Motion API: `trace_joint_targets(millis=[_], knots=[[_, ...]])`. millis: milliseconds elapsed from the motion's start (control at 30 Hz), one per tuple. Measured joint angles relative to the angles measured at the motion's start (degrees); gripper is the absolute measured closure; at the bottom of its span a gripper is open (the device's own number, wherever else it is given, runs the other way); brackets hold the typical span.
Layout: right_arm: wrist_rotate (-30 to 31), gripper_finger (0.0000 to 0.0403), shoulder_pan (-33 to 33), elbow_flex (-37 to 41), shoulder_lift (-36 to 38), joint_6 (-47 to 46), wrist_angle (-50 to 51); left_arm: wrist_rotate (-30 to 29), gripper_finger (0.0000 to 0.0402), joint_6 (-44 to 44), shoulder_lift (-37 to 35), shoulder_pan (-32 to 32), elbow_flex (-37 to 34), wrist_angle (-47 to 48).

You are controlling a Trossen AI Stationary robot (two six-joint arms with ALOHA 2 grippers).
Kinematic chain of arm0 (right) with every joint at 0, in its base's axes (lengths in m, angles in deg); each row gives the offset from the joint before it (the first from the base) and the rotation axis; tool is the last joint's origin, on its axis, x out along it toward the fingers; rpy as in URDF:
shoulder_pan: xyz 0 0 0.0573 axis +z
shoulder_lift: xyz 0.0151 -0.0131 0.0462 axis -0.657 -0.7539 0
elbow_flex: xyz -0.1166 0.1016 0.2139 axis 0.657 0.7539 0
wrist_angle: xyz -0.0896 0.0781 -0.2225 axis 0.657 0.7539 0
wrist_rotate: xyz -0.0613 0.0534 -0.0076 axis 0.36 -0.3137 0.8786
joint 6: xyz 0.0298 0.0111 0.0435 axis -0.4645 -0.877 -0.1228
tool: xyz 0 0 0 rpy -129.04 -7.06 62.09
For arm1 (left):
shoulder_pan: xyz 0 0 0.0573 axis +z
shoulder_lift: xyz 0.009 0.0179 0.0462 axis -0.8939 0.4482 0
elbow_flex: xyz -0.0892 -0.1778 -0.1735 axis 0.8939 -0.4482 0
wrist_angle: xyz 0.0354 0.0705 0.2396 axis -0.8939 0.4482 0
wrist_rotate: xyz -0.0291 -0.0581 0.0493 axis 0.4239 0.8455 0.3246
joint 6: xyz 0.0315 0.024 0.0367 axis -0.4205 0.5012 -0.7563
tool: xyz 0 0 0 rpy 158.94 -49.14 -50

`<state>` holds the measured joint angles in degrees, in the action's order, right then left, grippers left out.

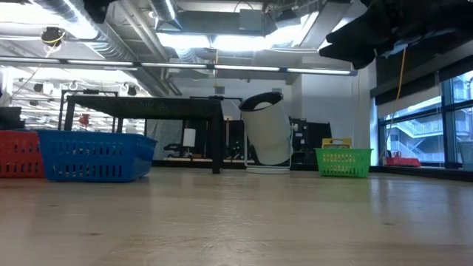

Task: Pick & Place Office Desk Supplies
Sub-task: Put the green bin with crayon boxes on the shelf

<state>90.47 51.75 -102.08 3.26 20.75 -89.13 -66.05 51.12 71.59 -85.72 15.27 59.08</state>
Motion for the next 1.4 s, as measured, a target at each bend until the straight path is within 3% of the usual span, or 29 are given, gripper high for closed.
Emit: trace_joint_targets(millis=[233,533,800,1033,1167,1400], knots=[[0.0,0.0158,0.0,0.0,-0.1,-2.8,-0.4,-1.4,0.0233,0.6,1.8,0.0,0.0,-10.3],[1.2,0.0158,-0.4,0.0,-0.3,0.0,-1.3,-6.4,0.0233,0.8,2.3,0.0,0.0,-11.8],[9.5,0.0158,-4.8,0.0,-0.3,-5.8,12.8,-7.9,0.0233,0.8,4.6,0.0,0.0,-11.8],[8.2,0.0158,-11.8,0.0,-1.9,-13.3,22.8,-7.9,0.0233,0.8,7.5,0.0,0.0,-11.8],[2.8,0.0158,-16.1,0.0,-5.1,-13.8,23.3,-8.0,0.0233,0.8,8.8,0.0,0.0,-11.8],[1.7,0.0158,-22.3,0.0,-12.6,-11.6,23.4,-8.9,0.0233,0.8,9.9,0.0,0.0,-11.8]])
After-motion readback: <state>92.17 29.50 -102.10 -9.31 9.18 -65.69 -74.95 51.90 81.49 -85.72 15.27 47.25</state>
